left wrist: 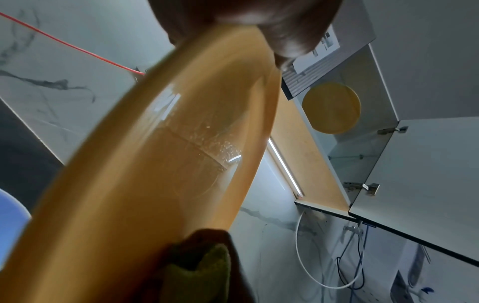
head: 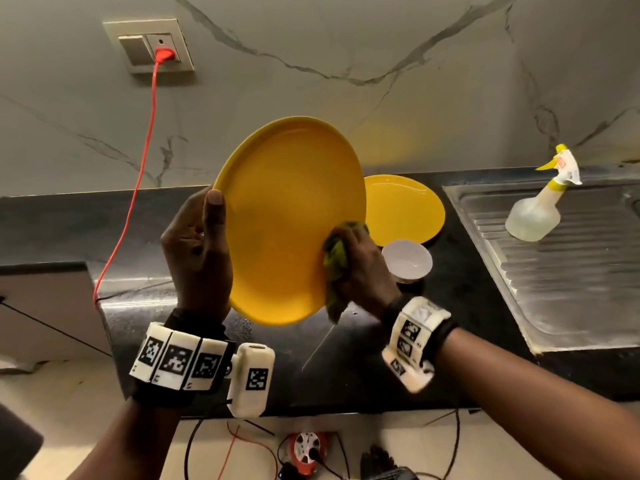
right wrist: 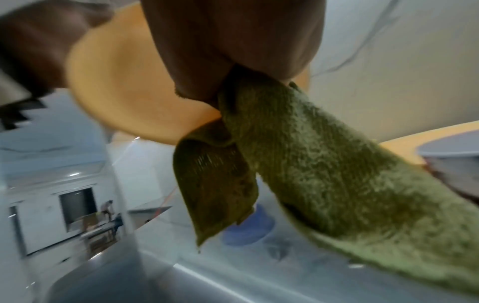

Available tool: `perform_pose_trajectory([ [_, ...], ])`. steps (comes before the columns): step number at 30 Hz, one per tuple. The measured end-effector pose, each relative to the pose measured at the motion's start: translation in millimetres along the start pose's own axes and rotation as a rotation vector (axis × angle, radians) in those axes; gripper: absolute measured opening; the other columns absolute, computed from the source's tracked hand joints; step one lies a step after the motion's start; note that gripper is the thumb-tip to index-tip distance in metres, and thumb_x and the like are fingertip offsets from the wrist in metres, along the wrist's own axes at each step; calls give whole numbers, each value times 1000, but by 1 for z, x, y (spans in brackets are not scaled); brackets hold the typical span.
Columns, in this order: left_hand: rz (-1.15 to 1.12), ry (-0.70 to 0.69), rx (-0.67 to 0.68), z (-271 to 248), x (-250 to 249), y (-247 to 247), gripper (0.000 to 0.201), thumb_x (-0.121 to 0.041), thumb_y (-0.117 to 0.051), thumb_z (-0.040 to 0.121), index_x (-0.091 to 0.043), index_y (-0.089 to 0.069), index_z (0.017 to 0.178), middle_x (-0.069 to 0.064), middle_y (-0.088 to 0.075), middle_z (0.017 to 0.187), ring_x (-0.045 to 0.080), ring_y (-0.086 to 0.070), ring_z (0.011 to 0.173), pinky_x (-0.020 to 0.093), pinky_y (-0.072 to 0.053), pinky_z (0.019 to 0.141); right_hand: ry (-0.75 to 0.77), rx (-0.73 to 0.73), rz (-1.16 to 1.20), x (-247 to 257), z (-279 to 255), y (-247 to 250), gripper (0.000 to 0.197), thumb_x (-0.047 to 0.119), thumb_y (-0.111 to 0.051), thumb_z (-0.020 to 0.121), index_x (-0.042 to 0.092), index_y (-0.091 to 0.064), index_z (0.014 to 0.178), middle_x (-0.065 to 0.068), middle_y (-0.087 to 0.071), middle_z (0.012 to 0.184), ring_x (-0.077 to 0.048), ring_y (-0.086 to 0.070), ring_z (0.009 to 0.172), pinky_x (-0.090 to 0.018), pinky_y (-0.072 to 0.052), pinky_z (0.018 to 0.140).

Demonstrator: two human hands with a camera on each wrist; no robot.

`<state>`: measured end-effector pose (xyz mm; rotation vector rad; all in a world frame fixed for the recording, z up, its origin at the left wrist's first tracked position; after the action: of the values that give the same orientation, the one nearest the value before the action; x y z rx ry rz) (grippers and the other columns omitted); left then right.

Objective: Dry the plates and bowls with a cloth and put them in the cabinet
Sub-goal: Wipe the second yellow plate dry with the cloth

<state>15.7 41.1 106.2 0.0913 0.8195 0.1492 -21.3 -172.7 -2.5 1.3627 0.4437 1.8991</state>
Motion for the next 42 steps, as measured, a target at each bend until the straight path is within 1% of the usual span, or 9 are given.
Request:
perform_pose_trajectory([
  [6, -48, 43, -38, -6, -1, -10, 37, -45, -46, 101, -10, -58, 98, -25, -55, 71, -4, -48, 68, 9, -37, 66, 275, 182, 190, 71, -32, -32, 56, 2, -84, 64, 13, -62, 115, -12, -52, 123, -28, -57, 104, -35, -57, 77],
  [13, -169, 195, 48, -24, -1, -26, 31, -42, -43, 99, -19, -61, 109, -4, -66, 92, 15, -63, 86, 32, -53, 74, 351, -266, 243, 113, 22, 10, 44, 7, -80, 73, 1, -67, 115, -20, -60, 117, -29, -57, 109, -20, -44, 91],
  [17, -142, 182, 60, -23, 3, -19, 25, -37, -43, 100, -20, -60, 101, -17, -63, 80, 2, -57, 74, 19, -48, 68, 175, -408, 154, 74, 59, 38, 44, 26, -66, 80, 8, -65, 120, -15, -62, 116, -27, -60, 104, -33, -51, 85],
  [23, -122, 158, 23, -16, 7, -6, 23, -20, -40, 103, -7, -59, 105, -24, -63, 80, -5, -56, 75, 9, -44, 68, -216, -258, 180, 8, 34, 27, 48, 33, -54, 79, 21, -54, 126, -12, -58, 108, -31, -59, 94, -36, -47, 74],
  [28, -133, 178, -8, -21, 4, -17, 20, -24, -42, 103, -9, -55, 98, -22, -55, 71, -5, -47, 66, 9, -39, 64, -7, -106, 376, 61, 3, -4, 53, 13, -62, 70, 14, -58, 124, -12, -56, 116, -24, -56, 101, -30, -47, 80],
  [31, -173, 204, 4, -23, 5, -21, 41, -47, -46, 97, -9, -54, 107, -21, -61, 80, -4, -55, 72, 13, -47, 64, 189, -5, 361, 94, -10, -17, 50, 13, -72, 71, 13, -61, 121, -9, -55, 118, -22, -57, 106, -25, -48, 84],
  [34, -193, 250, 27, -19, 6, -21, 55, -72, -51, 85, -26, -54, 115, -23, -64, 90, -2, -61, 82, 17, -53, 70, 298, 50, 350, 102, -15, -26, 53, 8, -80, 72, 8, -62, 122, -13, -55, 120, -25, -57, 107, -26, -48, 84],
  [38, -237, 327, 158, -14, 7, -24, 62, -80, -50, 79, -50, -48, 133, -14, -61, 124, 11, -63, 113, 35, -57, 87, 325, -29, 361, 111, 5, -17, 48, 6, -78, 75, 3, -63, 120, -17, -59, 113, -28, -58, 102, -25, -46, 82],
  [42, -401, 413, 222, -19, 4, -27, 61, -57, -49, 94, -24, -47, 145, 8, -60, 136, 24, -60, 123, 41, -56, 93, 225, -303, 492, 111, 42, 11, 30, 14, -67, 82, 3, -65, 110, -15, -66, 103, -27, -63, 94, -35, -53, 78],
])
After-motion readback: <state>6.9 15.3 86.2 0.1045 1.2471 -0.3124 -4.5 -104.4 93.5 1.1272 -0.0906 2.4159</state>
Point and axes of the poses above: each hand's wrist, its own z-axis towards the middle knuckle, its own y-axis out of the back of the hand, x = y × z, the point moved 4 cm from there along z, towards the middle knuckle
